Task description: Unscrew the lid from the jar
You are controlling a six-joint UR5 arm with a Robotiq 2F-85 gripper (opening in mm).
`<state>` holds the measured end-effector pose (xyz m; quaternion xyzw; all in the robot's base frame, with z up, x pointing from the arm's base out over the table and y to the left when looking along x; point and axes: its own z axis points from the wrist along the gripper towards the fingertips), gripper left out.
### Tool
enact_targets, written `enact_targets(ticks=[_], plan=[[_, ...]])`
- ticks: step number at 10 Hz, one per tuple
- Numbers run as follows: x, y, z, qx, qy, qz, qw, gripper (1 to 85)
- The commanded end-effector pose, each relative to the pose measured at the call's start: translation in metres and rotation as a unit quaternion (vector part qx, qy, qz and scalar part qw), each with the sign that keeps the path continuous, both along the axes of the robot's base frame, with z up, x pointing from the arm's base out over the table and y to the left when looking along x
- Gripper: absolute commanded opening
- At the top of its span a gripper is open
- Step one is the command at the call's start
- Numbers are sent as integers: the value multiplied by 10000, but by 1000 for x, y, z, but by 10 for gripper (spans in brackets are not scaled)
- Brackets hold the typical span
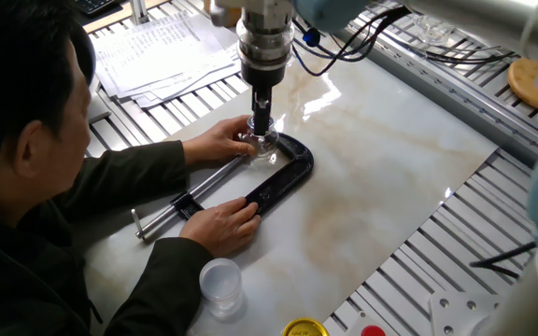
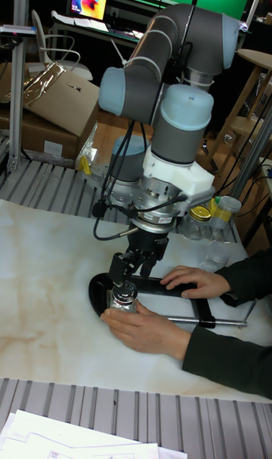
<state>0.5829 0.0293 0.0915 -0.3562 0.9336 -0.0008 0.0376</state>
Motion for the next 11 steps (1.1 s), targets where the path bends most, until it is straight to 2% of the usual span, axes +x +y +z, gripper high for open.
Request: enact_targets(ticks=[1,2,4,8,11], plan=[[6,12,-10,503,217,-1272,9904,763],[4,12,-12,483,277,-1444,9880,763],[5,10,-17,459,261,-1521,9870,740],[8,1,-24,342,195,-1480,9882,710],[9,-6,-22,285,201,-1450,9888,620]])
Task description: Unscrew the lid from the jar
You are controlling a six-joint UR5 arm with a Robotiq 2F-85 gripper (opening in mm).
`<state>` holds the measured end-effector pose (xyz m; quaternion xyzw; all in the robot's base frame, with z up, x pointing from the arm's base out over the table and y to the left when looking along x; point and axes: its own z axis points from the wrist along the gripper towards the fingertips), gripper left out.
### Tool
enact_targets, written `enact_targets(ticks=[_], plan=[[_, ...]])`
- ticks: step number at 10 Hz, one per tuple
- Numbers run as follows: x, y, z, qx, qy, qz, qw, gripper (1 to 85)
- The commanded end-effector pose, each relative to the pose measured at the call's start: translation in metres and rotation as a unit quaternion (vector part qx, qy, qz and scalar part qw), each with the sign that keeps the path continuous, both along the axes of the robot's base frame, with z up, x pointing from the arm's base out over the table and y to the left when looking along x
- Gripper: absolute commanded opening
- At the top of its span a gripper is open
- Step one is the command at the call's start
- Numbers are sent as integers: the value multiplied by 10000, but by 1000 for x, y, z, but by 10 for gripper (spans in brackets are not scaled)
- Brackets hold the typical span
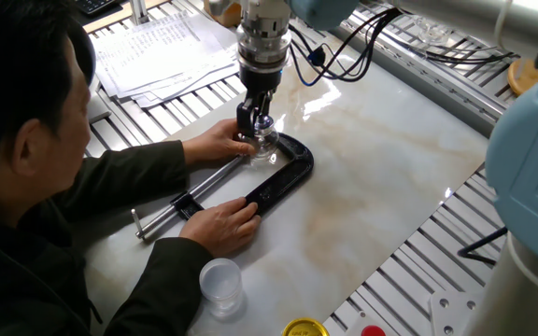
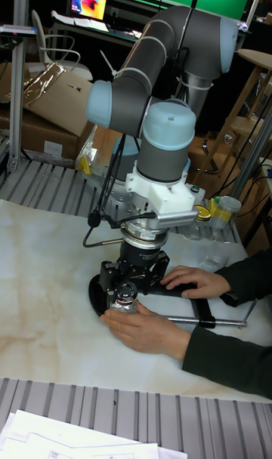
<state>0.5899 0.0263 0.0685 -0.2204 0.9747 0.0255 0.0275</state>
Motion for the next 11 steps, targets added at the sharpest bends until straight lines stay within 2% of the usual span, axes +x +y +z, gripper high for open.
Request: enact_targets(ticks=[1,2,3,4,5,6,8,9,10,11], plan=[[1,-2,1,30,14,-61,10000,600],[1,-2,1,31,15,-84,10000,573],[1,-3,1,18,17,-122,9999,493],[-1,-7,2,-95,57,-197,9997,407],[-4,-11,2,-261,95,-289,9992,140],[-5,-7,3,-387,92,-382,9985,23],[-3,11,19,-578,47,-376,9976,13],[-8,18,31,-611,145,-408,9972,13],[-14,22,42,-537,224,-399,9975,13],[-16,19,49,-570,224,-323,9976,13]])
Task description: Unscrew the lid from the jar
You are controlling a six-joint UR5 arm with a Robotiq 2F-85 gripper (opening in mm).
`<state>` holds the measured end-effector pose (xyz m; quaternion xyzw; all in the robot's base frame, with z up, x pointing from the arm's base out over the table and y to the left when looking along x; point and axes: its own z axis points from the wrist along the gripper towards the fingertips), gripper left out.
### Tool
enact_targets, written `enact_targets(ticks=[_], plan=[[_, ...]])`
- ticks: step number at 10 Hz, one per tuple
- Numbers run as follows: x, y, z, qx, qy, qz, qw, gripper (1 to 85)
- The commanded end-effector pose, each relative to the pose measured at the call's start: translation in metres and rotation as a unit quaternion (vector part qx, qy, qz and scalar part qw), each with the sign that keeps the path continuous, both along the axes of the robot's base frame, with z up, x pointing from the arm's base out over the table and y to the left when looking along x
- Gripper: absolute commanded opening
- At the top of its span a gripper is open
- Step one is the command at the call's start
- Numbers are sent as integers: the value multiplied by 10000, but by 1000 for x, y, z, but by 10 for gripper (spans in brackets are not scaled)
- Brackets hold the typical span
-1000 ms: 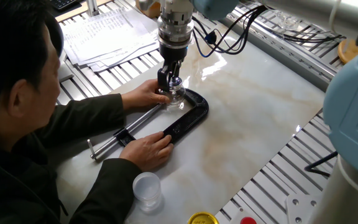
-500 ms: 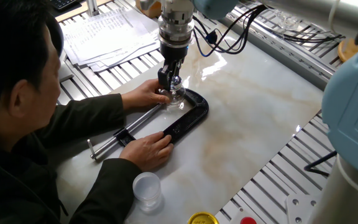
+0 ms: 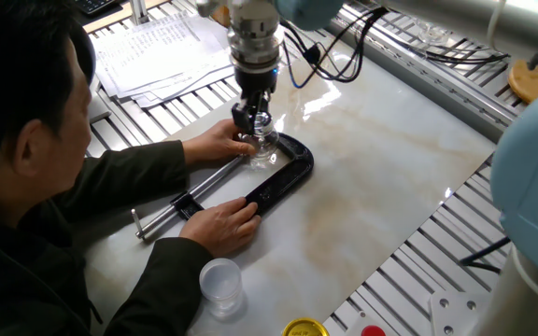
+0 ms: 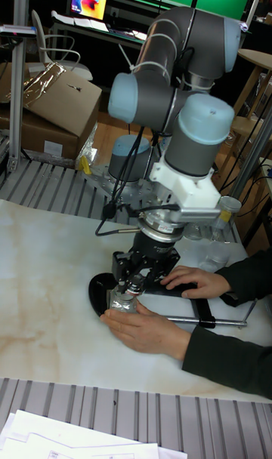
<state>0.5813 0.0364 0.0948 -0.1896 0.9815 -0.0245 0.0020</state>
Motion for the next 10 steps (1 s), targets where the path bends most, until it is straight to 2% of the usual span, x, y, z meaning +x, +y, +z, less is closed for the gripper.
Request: enact_targets(ticks=[1,3,4,6,7,8,9,10], plan=[[-2,8,23,22,-12,69,10000,13],[5,9,15,248,-118,187,9994,83],[7,-2,12,145,-143,274,9994,13],[14,-30,11,53,-201,607,9979,13],[18,-46,12,-43,-222,825,9963,13],[24,-60,8,-47,-293,1080,9937,13],[27,-65,1,30,-349,1216,9920,33],[27,-58,-1,113,-375,1198,9920,187]])
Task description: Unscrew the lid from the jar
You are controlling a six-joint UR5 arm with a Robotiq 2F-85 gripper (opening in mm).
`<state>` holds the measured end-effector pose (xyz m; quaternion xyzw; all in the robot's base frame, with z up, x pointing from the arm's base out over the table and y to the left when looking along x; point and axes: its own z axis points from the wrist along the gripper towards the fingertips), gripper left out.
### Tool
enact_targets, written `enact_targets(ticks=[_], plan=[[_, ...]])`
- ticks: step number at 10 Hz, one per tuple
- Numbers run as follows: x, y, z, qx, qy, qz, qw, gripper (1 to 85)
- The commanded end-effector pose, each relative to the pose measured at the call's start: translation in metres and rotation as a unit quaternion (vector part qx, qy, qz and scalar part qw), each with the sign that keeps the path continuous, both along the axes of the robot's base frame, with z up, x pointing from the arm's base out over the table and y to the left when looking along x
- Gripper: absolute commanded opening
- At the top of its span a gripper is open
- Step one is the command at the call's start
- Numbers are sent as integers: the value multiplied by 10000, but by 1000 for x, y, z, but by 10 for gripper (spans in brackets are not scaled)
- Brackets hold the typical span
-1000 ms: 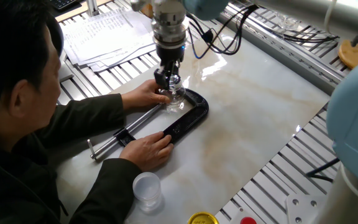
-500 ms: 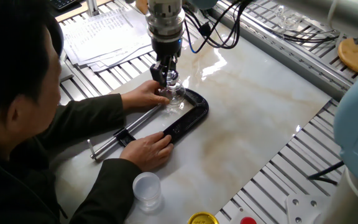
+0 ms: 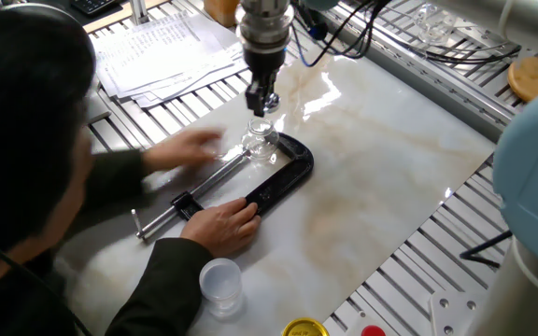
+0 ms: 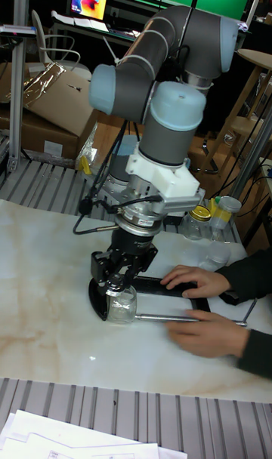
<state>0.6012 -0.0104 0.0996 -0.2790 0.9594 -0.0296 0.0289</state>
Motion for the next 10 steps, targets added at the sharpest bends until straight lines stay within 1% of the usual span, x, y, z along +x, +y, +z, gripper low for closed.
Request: enact_targets(ticks=[1,2,3,4,6,8,9,10], plan=[[5,-3,-9,127,-132,141,9997,190],[6,-5,-11,59,-151,211,9996,173],[7,-2,-13,227,-151,376,9989,247],[6,1,-14,343,-155,451,9983,427],[6,-3,-14,330,-146,512,9980,440],[7,-22,-12,325,-145,725,9967,437],[11,-31,-15,302,-197,839,9958,427],[15,-39,-23,297,-235,930,9949,423]])
